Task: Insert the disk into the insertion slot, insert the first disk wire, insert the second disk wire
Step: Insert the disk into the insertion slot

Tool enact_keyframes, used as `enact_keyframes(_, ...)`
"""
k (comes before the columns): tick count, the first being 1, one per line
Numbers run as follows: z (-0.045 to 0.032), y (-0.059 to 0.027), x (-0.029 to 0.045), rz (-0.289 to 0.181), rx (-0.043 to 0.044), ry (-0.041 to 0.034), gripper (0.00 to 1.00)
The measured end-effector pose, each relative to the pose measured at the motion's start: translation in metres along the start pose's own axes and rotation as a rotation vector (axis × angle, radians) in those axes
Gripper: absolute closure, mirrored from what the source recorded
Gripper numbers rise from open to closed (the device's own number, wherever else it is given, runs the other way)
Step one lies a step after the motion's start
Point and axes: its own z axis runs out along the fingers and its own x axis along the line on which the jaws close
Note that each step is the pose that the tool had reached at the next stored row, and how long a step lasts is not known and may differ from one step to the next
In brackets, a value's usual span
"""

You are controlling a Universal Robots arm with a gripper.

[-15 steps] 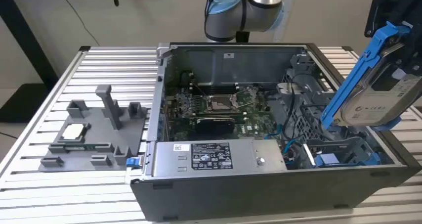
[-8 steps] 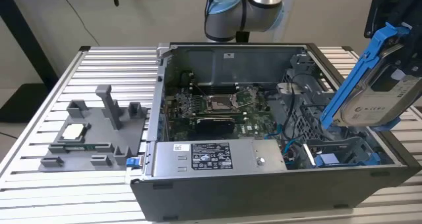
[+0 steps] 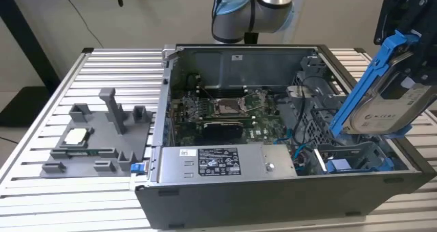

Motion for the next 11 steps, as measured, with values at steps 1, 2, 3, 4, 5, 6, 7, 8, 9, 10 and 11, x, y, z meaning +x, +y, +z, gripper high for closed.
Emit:
enact_keyframes(1, 0.0014, -0.0001, 0.0, 0.0, 0.0, 0.0001, 0.67)
enact_keyframes(2, 0.003, -0.0001, 0.0001, 0.0, 0.0001, 0.0001, 0.67)
enact_keyframes(3, 0.0047, -0.0002, 0.0003, 0.0, 0.0001, 0.0, 0.67)
enact_keyframes(4, 0.0063, -0.0003, 0.0005, 0.0, 0.0001, 0.0001, 0.67)
enact_keyframes(5, 0.0079, -0.0003, 0.0007, 0.0, 0.0, 0.0001, 0.67)
enact_keyframes(6, 0.0096, -0.0004, 0.0008, 0.0, 0.0, 0.0001, 0.67)
enact_keyframes(7, 0.0113, -0.0005, 0.0008, 0.0, 0.0, 0.0001, 0.67)
enact_keyframes(8, 0.0128, -0.0005, 0.0008, 0.0, 0.0, 0.0001, 0.67)
enact_keyframes(9, 0.0143, -0.0006, 0.0009, 0.0, 0.0, 0.0, 0.67)
enact_keyframes(10, 0.0158, -0.0007, 0.0009, 0.0, 0.0, 0.0, 0.67)
enact_keyframes(11, 0.0171, -0.0007, 0.0008, 0.0, 0.0, 0.0, 0.67)
